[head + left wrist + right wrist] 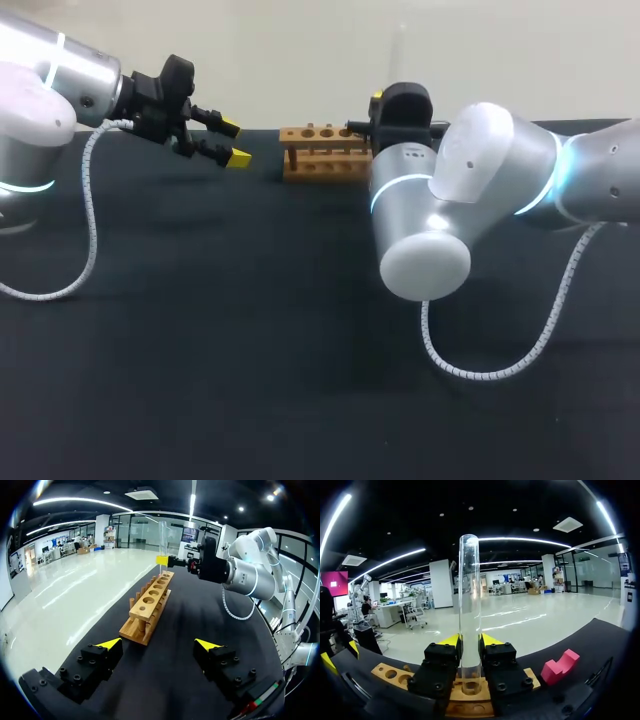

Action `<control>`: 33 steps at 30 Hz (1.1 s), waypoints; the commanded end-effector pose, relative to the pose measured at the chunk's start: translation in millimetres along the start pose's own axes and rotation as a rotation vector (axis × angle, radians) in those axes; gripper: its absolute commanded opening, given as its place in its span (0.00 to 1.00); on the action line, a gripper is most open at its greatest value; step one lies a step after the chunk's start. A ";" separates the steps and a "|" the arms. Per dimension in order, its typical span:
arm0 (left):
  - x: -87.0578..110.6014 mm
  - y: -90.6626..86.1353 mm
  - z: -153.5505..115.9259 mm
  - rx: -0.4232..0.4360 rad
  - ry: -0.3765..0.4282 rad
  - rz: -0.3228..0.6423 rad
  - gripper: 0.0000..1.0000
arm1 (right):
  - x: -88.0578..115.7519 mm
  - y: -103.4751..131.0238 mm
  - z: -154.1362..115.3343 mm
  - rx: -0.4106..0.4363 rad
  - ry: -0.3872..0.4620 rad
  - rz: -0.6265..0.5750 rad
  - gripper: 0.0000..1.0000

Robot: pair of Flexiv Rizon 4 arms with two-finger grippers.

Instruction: Grasp the test tube, adjust it, and insert it.

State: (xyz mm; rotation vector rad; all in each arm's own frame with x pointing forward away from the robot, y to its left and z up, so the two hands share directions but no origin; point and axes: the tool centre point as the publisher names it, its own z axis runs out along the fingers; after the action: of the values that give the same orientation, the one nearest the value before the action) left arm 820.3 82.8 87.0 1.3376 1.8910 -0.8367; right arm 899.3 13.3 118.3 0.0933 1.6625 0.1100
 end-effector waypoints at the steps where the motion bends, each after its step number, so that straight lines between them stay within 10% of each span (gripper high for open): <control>1: 1.1 -0.2 0.1 -0.001 -0.004 0.003 1.00 | 4.6 0.1 3.6 -0.006 0.006 0.002 0.00; 18: 1.1 -0.2 0.1 -0.001 -0.004 0.003 1.00 | 18.7 5.0 -3.3 -0.008 0.043 0.035 0.00; 33: 1.1 -0.2 0.1 -0.001 -0.004 0.003 1.00 | 21.9 8.7 -8.8 -0.001 0.055 0.046 0.21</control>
State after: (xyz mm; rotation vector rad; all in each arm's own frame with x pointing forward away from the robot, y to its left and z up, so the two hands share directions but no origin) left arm 820.3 82.8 87.0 1.3376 1.8910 -0.8367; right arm 889.2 22.0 99.0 0.1272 1.7158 0.1515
